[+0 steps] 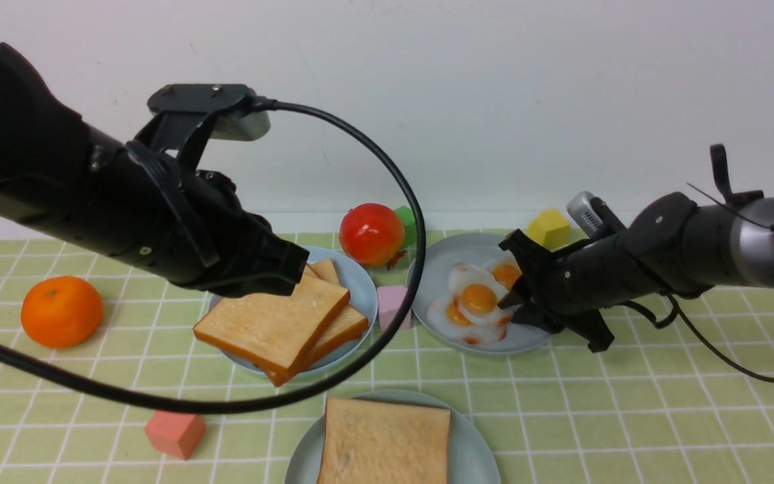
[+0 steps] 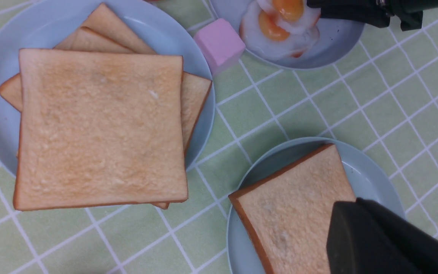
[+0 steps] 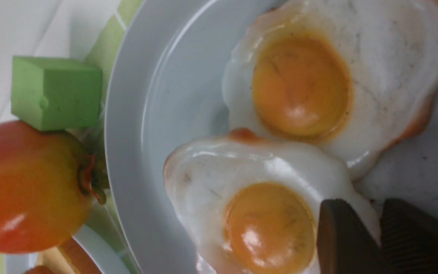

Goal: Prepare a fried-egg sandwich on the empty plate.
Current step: Use the right arm to grab a fried egg, then use the right arm to place the fried egg on the slice of bread in the middle

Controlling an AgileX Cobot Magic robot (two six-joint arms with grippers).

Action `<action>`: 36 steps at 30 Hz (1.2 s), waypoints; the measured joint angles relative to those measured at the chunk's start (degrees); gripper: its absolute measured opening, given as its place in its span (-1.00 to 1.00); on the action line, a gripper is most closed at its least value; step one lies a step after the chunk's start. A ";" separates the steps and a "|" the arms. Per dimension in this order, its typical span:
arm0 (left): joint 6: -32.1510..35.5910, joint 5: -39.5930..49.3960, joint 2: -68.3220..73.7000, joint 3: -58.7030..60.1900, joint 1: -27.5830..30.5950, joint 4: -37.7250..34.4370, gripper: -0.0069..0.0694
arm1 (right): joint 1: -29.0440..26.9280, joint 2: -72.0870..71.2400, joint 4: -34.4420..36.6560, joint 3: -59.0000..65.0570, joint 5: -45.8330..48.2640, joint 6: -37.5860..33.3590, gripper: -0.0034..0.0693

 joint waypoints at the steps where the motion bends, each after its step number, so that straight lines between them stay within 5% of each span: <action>1: 0.00 -0.01 0.00 0.00 0.00 0.00 -0.85 | 0.00 0.00 0.06 0.00 0.00 -1.05 -0.52; 13: -2.67 4.52 0.00 0.00 0.00 1.71 -0.85 | 0.00 -5.67 -0.25 0.16 4.61 -9.55 -0.72; 23: -16.63 5.72 -0.62 0.00 0.00 13.17 -0.84 | 1.29 -18.66 0.57 1.07 16.33 -21.74 -0.72; 29: -27.75 6.16 -1.31 0.00 0.00 22.95 -0.82 | 10.21 -17.84 5.86 5.93 22.71 -32.91 -0.72; 36: -31.35 6.23 -1.31 0.00 0.00 25.54 -0.78 | 15.39 -12.74 8.25 8.45 22.78 -34.48 -0.72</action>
